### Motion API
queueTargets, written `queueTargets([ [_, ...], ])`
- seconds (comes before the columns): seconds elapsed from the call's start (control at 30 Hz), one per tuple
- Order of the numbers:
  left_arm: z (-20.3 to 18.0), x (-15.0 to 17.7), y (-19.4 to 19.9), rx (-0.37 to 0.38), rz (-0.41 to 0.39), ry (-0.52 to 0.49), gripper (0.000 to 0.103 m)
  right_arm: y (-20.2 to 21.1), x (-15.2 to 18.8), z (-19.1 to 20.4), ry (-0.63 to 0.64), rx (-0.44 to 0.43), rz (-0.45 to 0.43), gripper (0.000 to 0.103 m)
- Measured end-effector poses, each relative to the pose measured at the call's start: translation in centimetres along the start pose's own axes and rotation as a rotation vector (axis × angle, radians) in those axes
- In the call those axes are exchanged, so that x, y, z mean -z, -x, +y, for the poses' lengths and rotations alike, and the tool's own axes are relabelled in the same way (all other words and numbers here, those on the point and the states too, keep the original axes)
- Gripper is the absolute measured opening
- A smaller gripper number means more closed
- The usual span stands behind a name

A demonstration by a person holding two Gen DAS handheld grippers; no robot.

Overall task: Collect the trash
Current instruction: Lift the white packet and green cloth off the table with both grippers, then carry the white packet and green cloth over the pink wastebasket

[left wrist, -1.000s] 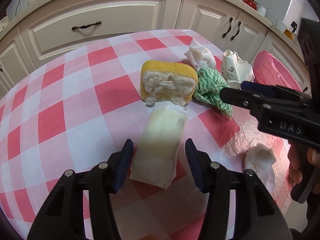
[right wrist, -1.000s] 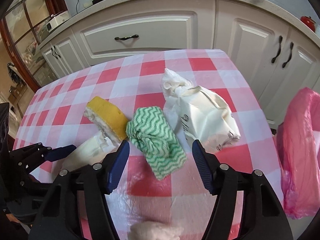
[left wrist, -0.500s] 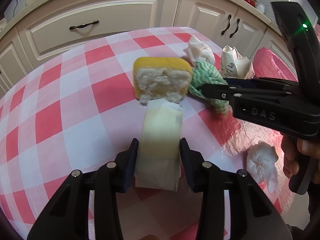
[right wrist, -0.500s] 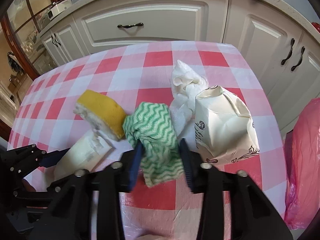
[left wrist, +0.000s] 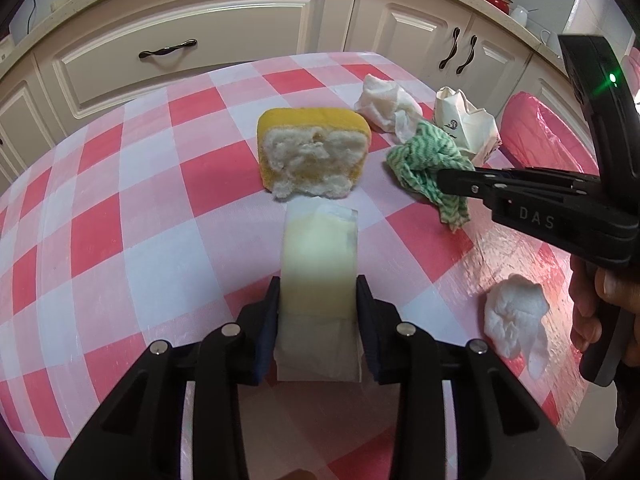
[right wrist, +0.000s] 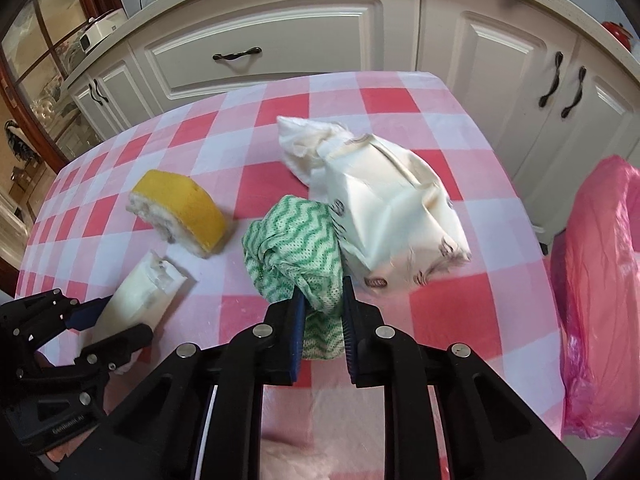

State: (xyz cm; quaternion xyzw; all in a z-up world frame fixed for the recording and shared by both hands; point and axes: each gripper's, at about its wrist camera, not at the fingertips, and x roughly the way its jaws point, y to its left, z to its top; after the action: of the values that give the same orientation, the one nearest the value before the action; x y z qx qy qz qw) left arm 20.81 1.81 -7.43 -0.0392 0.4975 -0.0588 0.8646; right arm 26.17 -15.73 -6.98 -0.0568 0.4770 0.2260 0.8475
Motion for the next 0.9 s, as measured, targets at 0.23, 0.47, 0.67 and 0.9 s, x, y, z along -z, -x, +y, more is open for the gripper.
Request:
queueTargets([
  [0.23,-0.2,0.5,1.1,-0.011,-0.012,0.006,0.035,1.6,1.7,-1.3,-0.032,0.004,-0.012,0.018],
  [0.47,-0.9,0.9,2.5,-0.018,-0.027,-0.002,0.035,3.2,3.3,-2.8,-0.065,0.017,-0.025,0.018],
  [0.67,-2.0,1.2,3.7,-0.020,-0.039,-0.015,0.035,4.7,4.5,-4.8,-0.098,0.037,-0.039,0.018],
  [0.9,-3.4,1.0,5.2,-0.021,-0.064,-0.035,0.035,7.2,6.0,-5.7,-0.109,0.037,-0.070,0.018],
])
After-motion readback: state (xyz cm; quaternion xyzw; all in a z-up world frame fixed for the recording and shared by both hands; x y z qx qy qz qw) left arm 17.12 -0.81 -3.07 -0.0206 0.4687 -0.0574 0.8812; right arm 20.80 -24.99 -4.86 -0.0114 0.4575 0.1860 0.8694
